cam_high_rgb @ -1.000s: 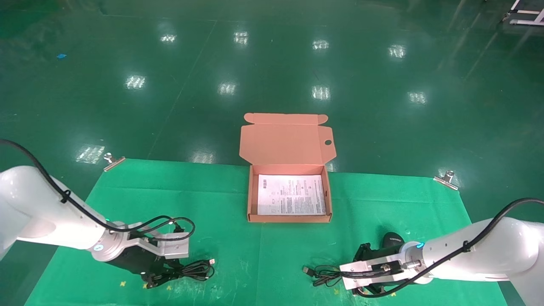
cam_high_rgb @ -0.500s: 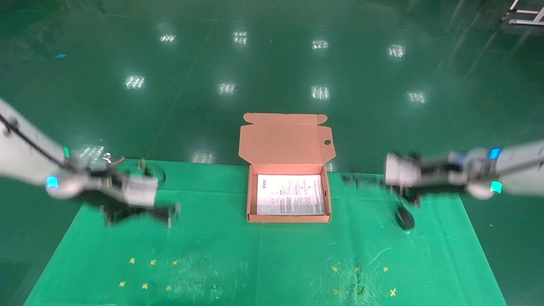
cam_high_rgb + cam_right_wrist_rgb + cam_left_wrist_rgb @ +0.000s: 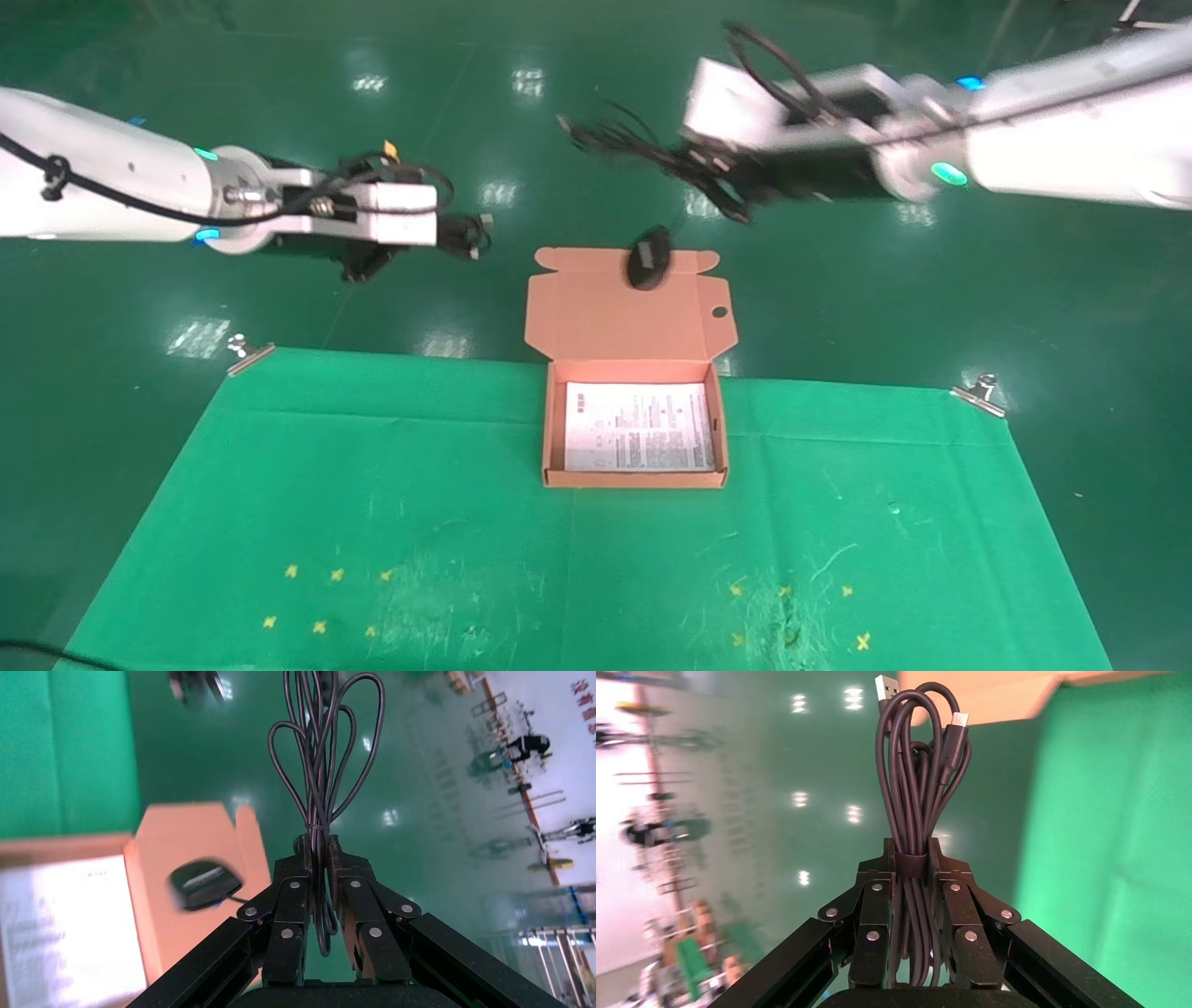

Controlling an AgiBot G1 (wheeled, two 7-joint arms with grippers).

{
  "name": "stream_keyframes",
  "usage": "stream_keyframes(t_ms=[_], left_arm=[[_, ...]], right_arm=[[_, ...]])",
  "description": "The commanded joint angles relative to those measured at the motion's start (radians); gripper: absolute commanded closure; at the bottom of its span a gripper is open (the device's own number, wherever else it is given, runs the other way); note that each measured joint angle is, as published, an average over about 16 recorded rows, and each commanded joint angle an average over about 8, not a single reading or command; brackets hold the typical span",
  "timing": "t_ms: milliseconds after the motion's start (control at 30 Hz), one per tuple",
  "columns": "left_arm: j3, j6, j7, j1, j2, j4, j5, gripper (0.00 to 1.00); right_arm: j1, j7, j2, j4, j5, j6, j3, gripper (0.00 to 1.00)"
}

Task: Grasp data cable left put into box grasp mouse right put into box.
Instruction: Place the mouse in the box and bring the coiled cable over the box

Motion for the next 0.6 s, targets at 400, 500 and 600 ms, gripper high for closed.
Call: stream_keyframes(t_ms=[400, 500, 600], left_arm=[[-0.042, -0.060, 0.077, -0.025, 0.034, 0.048, -0.067, 1.00], [-0.039, -0.047, 0.079, -0.015, 0.030, 0.052, -0.075, 1.00], [-0.030, -0.021, 0.070, 0.001, 0.019, 0.050, -0.073, 1.00]], right_arm=[[0.093, -0.043, -0.106, -0.106, 0.026, 0.042, 0.013, 1.00], [0.094, -0.050, -0.114, -0.115, 0.027, 0.047, 0.012, 1.00], [0.081, -0.059, -0.122, -0.124, 0.023, 0.053, 0.006, 1.00]])
